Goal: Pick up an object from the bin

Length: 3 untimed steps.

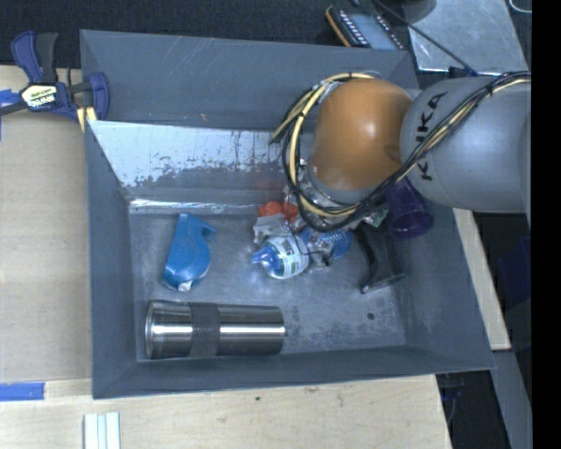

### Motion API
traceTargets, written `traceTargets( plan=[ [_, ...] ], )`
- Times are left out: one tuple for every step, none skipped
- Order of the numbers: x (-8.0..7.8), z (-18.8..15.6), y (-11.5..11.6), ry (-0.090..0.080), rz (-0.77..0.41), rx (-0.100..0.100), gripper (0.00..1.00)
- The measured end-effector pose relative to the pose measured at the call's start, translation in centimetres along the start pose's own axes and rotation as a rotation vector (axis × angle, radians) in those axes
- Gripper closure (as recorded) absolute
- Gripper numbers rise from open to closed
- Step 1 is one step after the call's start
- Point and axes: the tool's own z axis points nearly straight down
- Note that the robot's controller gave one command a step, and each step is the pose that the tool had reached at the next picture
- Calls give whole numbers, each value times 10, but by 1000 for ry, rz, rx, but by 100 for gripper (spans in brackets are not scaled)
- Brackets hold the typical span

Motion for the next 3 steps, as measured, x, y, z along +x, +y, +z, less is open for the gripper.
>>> traceTargets(
  plan=[
    [0, 0, 0, 0, 0, -1, 100],
    [0, 0, 0, 0, 0, -1, 100],
    [0, 0, 0, 1, 0, -1, 100]
  ],
)
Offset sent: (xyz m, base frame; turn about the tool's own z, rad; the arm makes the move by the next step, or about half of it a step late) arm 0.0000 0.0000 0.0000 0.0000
